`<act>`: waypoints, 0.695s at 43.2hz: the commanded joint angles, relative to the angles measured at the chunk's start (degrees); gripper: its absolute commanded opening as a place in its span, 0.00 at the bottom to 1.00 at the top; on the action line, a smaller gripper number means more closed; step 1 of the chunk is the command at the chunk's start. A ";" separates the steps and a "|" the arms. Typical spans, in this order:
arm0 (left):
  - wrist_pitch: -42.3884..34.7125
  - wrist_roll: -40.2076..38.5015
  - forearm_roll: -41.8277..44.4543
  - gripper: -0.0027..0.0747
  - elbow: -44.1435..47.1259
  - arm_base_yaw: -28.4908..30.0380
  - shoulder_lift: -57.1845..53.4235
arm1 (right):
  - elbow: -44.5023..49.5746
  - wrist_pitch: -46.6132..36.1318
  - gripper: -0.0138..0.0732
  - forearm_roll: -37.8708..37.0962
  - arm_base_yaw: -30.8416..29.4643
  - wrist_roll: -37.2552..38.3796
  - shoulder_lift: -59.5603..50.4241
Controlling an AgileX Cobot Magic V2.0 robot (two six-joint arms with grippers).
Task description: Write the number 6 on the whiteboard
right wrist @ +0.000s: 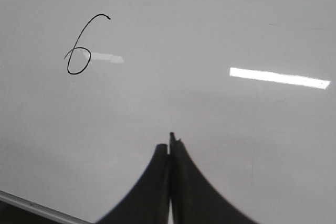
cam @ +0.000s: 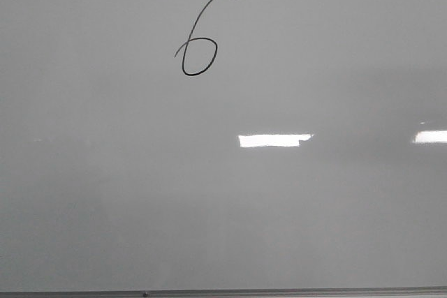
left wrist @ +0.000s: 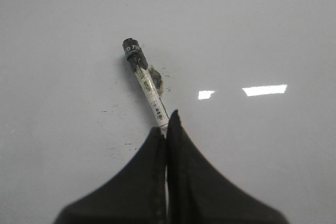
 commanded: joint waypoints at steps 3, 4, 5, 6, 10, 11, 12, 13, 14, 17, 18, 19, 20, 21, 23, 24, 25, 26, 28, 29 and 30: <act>-5.18 -0.51 -0.57 0.01 0.34 0.09 -0.89 | -1.63 -4.34 0.09 -1.14 -0.37 0.05 0.54; -5.18 -0.51 -0.57 0.01 0.34 0.09 -0.89 | -1.63 -4.34 0.09 -1.14 -0.37 0.05 0.54; -5.18 -0.51 -0.57 0.01 0.34 0.09 -0.89 | -1.63 -4.34 0.09 -1.14 -0.37 0.05 0.54; -5.18 -0.51 -0.57 0.01 0.34 0.09 -0.89 | -1.63 -4.34 0.09 -1.14 -0.37 0.05 0.54; -5.18 -0.51 -0.57 0.01 0.34 0.09 -0.89 | -1.63 -4.34 0.09 -1.14 -0.37 0.05 0.54; -5.18 -0.51 -0.57 0.01 0.34 0.09 -0.89 | -1.63 -4.34 0.09 -1.14 -0.37 0.05 0.54; -5.18 -0.51 -0.57 0.01 0.34 0.09 -0.89 | -1.63 -4.34 0.09 -1.14 -0.37 0.05 0.54; -5.18 -0.51 -0.57 0.01 0.34 0.09 -0.89 | -1.63 -4.34 0.09 -1.14 -0.37 0.05 0.54; -5.18 -0.51 -0.57 0.01 0.34 0.09 -0.89 | -1.63 -4.34 0.09 -1.14 -0.37 0.05 0.54; -5.18 -0.51 -0.57 0.01 0.34 0.09 -0.89 | -1.63 -4.34 0.09 -1.14 -0.37 0.05 0.54; -5.18 -0.51 -0.57 0.01 0.34 0.09 -0.89 | -1.63 -4.34 0.09 -1.14 -0.37 0.05 0.54; -5.18 -0.51 -0.57 0.01 0.34 0.09 -0.89 | -1.63 -4.34 0.09 -1.14 -0.37 0.05 0.54; -5.18 -0.51 -0.57 0.01 0.34 0.09 -0.89 | -1.63 -4.34 0.09 -1.14 -0.37 0.05 0.54; -5.18 -0.51 -0.57 0.01 0.34 0.09 -0.89 | -1.63 -4.34 0.09 -1.14 -0.37 0.05 0.54; -5.18 -0.51 -0.57 0.01 0.34 0.09 -0.89 | -1.63 -4.34 0.09 -1.14 -0.37 0.05 0.54; -5.18 -0.51 -0.57 0.01 0.34 0.09 -0.89 | -1.63 -4.34 0.09 -1.14 -0.37 0.05 0.54; -5.18 -0.51 -0.57 0.01 0.34 0.09 -0.89 | -1.63 -4.34 0.09 -1.14 -0.37 0.05 0.54; -5.18 -0.51 -0.57 0.01 0.34 0.09 -0.89 | -1.63 -4.34 0.09 -1.14 -0.37 0.05 0.54; -5.18 -0.51 -0.57 0.01 0.34 0.09 -0.89 | -1.63 -4.57 0.09 -1.14 -0.37 0.05 0.54; -5.18 -0.51 -0.57 0.01 0.34 0.09 -0.89 | -1.63 -4.67 0.09 -1.14 -0.37 0.05 0.54; -5.18 -0.51 -0.57 0.01 0.34 0.09 -0.89 | -1.63 -4.74 0.09 -1.14 -0.37 0.05 0.54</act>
